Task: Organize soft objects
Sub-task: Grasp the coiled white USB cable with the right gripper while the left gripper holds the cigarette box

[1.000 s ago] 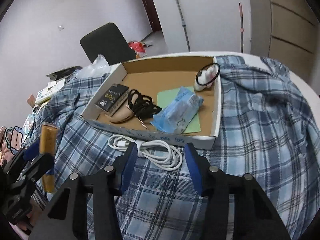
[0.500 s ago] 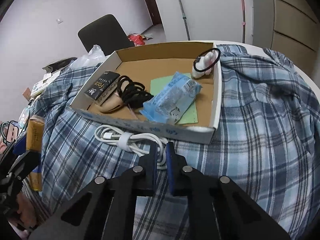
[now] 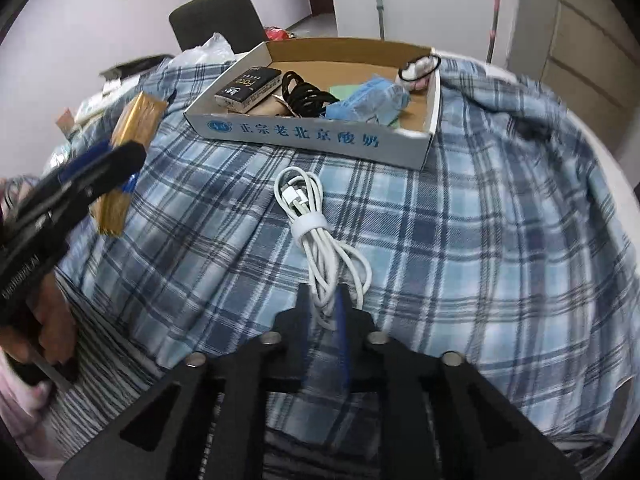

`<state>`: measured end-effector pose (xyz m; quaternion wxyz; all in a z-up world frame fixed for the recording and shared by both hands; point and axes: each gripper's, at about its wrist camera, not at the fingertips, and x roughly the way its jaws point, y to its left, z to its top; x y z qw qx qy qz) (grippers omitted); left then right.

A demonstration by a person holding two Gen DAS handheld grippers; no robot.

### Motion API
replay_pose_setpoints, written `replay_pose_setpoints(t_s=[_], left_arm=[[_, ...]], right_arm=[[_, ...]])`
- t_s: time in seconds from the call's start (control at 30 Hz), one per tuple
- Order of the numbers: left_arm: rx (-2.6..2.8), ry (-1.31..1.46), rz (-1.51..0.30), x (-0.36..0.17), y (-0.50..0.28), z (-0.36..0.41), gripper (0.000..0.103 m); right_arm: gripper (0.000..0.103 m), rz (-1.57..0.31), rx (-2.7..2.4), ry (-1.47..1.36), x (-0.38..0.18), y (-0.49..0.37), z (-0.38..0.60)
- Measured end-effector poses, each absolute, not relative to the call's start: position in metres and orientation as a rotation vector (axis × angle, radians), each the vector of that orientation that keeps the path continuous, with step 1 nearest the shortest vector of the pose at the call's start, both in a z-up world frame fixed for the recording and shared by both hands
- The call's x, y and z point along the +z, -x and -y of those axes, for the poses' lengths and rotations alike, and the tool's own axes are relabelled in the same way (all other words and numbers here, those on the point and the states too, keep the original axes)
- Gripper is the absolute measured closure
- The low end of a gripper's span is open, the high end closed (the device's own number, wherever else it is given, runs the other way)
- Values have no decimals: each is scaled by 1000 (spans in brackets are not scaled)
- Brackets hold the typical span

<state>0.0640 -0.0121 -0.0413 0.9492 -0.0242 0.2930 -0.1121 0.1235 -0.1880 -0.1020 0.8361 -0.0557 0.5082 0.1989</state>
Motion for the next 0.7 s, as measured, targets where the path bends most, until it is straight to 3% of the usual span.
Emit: replay_pose_setpoints(t_s=[0.03,0.07,0.1,0.33,0.57,0.7], left_arm=[[-230,49,-596,-41,-64,12,47],[-230,49,-595,-41,-64,12,47],[-230,49,-593,-41,-64,12,47],[-237,36,-594,-41,-63,14,47],[-241,43,-607,-42,-66,13,47],[-248,39,-607,-43,-66,14,47]], right_arm=[[67,-1062,402,153,-101,-123,188],[49,-1044,390,170,-100,-123,188],[44,-1025,391,181,-98,-124,190],[45,-968,452,366,-96,-135,176],[62,-1048,550,427,-114,-152,167],[64,-1057,549,375,-119,-157,174]])
